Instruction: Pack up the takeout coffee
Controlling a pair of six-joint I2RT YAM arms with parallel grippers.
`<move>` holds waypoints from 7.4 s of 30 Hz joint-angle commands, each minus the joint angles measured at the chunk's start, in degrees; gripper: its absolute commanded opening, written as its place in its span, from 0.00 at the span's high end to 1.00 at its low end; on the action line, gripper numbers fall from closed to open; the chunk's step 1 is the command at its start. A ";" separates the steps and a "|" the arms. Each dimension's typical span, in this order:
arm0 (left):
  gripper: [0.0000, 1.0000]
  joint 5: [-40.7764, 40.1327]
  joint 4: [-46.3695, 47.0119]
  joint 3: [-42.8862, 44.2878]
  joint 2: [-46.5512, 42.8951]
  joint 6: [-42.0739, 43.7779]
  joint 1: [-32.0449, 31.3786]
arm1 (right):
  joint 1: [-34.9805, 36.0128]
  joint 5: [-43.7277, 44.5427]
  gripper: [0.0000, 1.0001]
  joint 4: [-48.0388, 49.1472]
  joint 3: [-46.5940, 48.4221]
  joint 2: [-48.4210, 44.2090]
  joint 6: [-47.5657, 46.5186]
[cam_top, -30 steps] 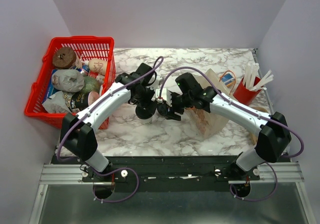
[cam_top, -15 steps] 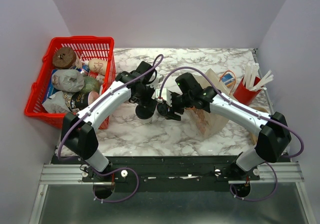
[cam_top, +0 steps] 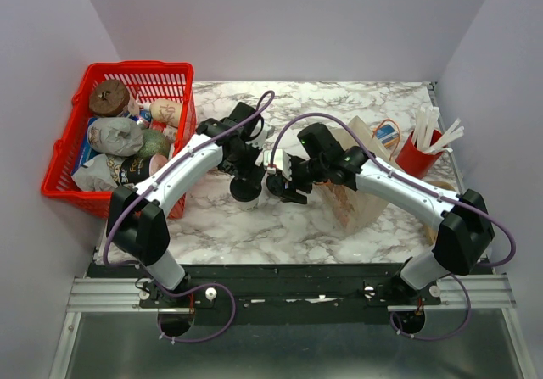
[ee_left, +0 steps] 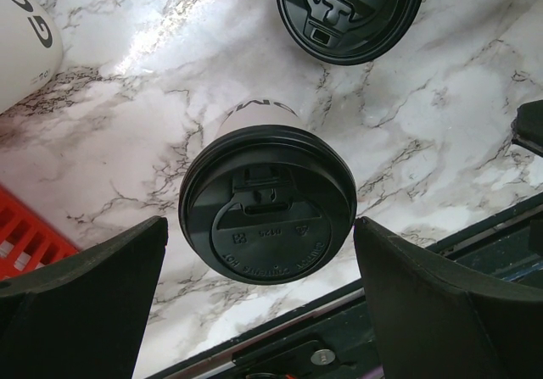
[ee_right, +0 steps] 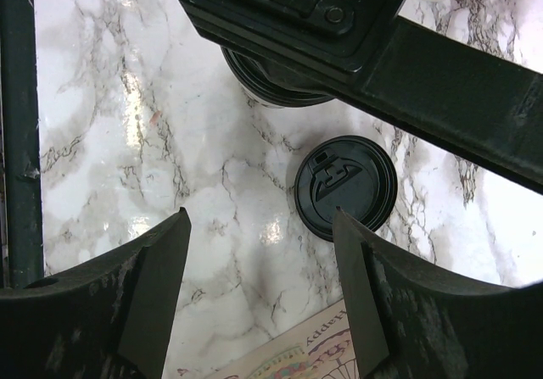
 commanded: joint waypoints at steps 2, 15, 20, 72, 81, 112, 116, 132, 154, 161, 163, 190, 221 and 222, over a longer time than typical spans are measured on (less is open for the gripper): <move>0.01 0.59 -1.17 0.86 0.81 -0.67 0.02 | -0.21 0.11 0.23 0.62 0.80 0.48 -0.60; 0.05 3.13 -1.52 -0.28 0.28 -1.28 0.11 | -0.21 0.11 0.23 0.89 0.71 0.74 -0.60; 0.06 3.66 -1.52 -0.28 0.63 -1.55 0.02 | -0.21 0.46 0.23 0.97 0.71 0.66 -0.60; 0.18 -6.71 0.41 1.04 5.11 2.40 -2.26 | -0.39 0.02 0.23 2.21 0.54 0.83 -0.07; 0.12 -6.62 -1.08 1.39 4.42 7.41 -2.26 | -0.30 0.37 0.22 1.94 0.98 0.48 -0.16; 0.02 -6.71 -3.28 1.48 3.01 4.60 -2.18 | -0.30 0.28 0.22 1.77 1.86 1.36 0.11; 0.02 -5.92 -2.93 2.00 2.48 3.21 -2.18 | -0.30 0.37 0.22 1.77 1.68 1.45 0.11; 0.02 -1.88 -2.93 0.42 2.04 1.88 -2.09 | -0.30 0.28 0.22 1.77 1.86 1.80 0.28; 0.01 -0.39 -2.84 1.31 -0.42 1.88 -0.86 | -0.30 -0.24 0.22 0.80 3.53 2.94 0.37; 0.02 0.41 -2.49 2.09 1.24 1.09 -0.94 | -0.30 0.02 0.22 0.80 3.26 2.77 0.28; 0.02 0.58 -2.75 2.36 1.51 0.91 -0.94 | -0.30 0.02 0.22 0.71 3.09 2.59 0.28; 0.07 -1.00 -2.05 1.65 4.41 0.91 -0.77 | -0.30 0.02 0.22 1.24 3.09 3.20 0.55; 0.02 -3.55 -0.73 2.36 4.24 1.35 -0.68 | -0.30 0.02 0.22 1.59 2.74 3.12 0.55; 0.02 -3.63 -0.82 2.62 4.06 1.35 -0.77 | -0.30 0.11 0.21 1.59 2.65 3.12 0.63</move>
